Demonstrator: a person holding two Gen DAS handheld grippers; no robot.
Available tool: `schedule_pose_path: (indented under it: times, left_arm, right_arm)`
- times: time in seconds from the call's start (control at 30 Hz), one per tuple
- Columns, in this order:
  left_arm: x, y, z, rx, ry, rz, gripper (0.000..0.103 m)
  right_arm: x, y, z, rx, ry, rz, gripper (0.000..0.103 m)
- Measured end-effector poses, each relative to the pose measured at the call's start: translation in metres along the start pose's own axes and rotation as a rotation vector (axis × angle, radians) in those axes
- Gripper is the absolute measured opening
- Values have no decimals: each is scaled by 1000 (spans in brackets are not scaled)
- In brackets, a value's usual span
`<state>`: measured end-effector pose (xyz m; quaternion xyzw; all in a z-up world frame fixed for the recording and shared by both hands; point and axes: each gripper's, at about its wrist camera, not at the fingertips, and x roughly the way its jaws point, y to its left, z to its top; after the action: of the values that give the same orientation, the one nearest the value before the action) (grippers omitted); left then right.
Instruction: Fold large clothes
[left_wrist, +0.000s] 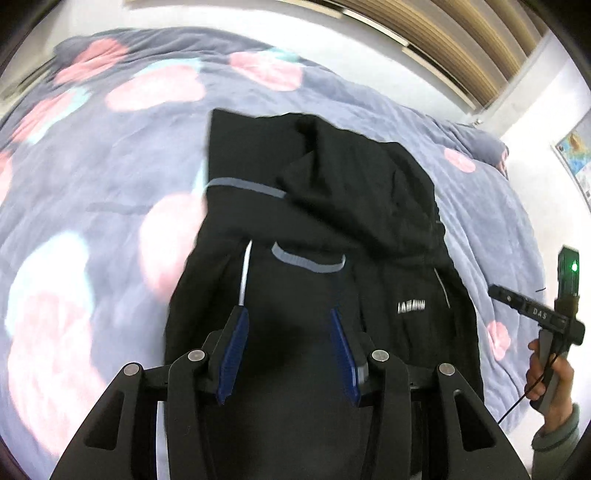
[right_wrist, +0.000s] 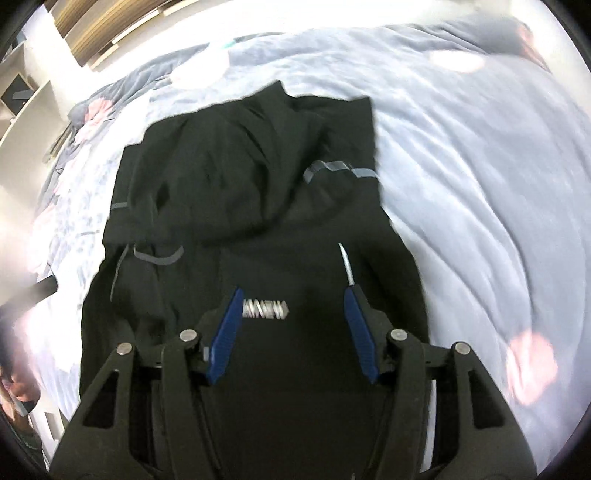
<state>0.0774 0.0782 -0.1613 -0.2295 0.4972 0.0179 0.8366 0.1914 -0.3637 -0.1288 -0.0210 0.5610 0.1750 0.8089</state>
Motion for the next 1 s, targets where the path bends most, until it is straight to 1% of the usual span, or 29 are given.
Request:
schedule_pose_path:
  times: [0.1,0.17,0.27,0.47,0.57,0.7,0.8,0.93,1.0]
  left_arm:
    - [-19,14,-27,-51,-2,15,47]
    - [-33,23,-46,-84,-3,25,47]
    - [-43,31,-65,-112,-10,40,47]
    - [-61,38,-95,-145,-13,61,47]
    - [-59,42,-109,-161,4,77,47]
    - [-49,54,-128,-201,64,99,47]
    - [-40,70,-141,-266,94,101,47]
    - [-28,92,-159,-335,120,150,47]
    - [-23,102,-165,-367,128,151,47]
  right_arm:
    - [-15,-15,-32,46,9,-3,56]
    - [-23,-25,-48,65,13,-4,57]
    - [-34,-35,-67,80,16,-15,58]
    - [-40,-49,-94,93,42,-28,60]
    - [-39,-58,-108,101,58,-36,61]
    - [-31,-71,-128,108,99,-64,64]
    - [-21,-82,-141,119,146,-78,65]
    - [-7,-96,-157,144,190,-102,66]
    - [-2,-104,-163,157,210,-110,66]
